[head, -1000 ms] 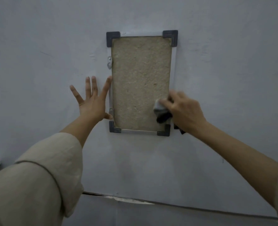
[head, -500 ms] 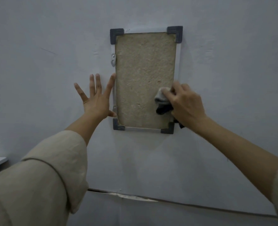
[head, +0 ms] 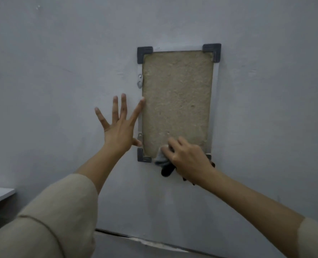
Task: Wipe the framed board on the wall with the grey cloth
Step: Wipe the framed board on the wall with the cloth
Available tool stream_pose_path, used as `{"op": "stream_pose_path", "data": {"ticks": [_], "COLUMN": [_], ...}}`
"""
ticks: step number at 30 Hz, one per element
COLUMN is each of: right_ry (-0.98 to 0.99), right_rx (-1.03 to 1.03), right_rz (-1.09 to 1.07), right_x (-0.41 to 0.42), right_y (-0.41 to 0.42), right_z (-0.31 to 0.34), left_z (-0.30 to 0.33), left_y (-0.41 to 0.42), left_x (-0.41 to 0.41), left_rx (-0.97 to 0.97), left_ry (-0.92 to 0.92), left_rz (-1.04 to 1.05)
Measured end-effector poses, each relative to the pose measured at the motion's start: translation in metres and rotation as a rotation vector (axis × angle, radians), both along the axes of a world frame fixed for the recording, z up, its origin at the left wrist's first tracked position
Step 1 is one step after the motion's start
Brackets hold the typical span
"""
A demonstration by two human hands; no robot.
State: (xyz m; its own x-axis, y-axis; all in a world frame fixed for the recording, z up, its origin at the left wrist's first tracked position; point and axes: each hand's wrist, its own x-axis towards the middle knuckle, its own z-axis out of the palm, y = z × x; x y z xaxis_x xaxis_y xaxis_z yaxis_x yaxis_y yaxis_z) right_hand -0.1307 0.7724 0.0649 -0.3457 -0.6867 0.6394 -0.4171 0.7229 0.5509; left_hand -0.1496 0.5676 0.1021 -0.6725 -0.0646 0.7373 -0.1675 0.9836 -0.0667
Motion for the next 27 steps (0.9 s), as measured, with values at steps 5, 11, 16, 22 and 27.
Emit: {"op": "stream_pose_path", "data": {"ticks": [5,11,16,22,27], "right_ry": [-0.008,-0.130,-0.034,-0.274,-0.297], "right_rx": [-0.023,0.111,-0.079,-0.314,-0.801], "right_rz": [0.033,0.042,0.000,0.157,0.279], "right_x": [-0.004,-0.004,-0.005,-0.003,-0.003], "right_y": [-0.030,-0.040,-0.026,-0.033,-0.038], "right_z": [0.006,0.001,0.025,0.031,0.057], "left_z": [0.001,0.000,-0.002,-0.017,-0.010], "left_y": [-0.002,0.000,0.001,0.004,0.044], "left_x": [0.006,0.007,0.005,0.022,0.049], "left_rx": [-0.033,-0.029,-0.041,0.248,1.365], "left_ry": [-0.015,-0.015,0.032,0.251,0.170], "left_rz": [-0.004,-0.003,-0.013,-0.224,-0.812]}}
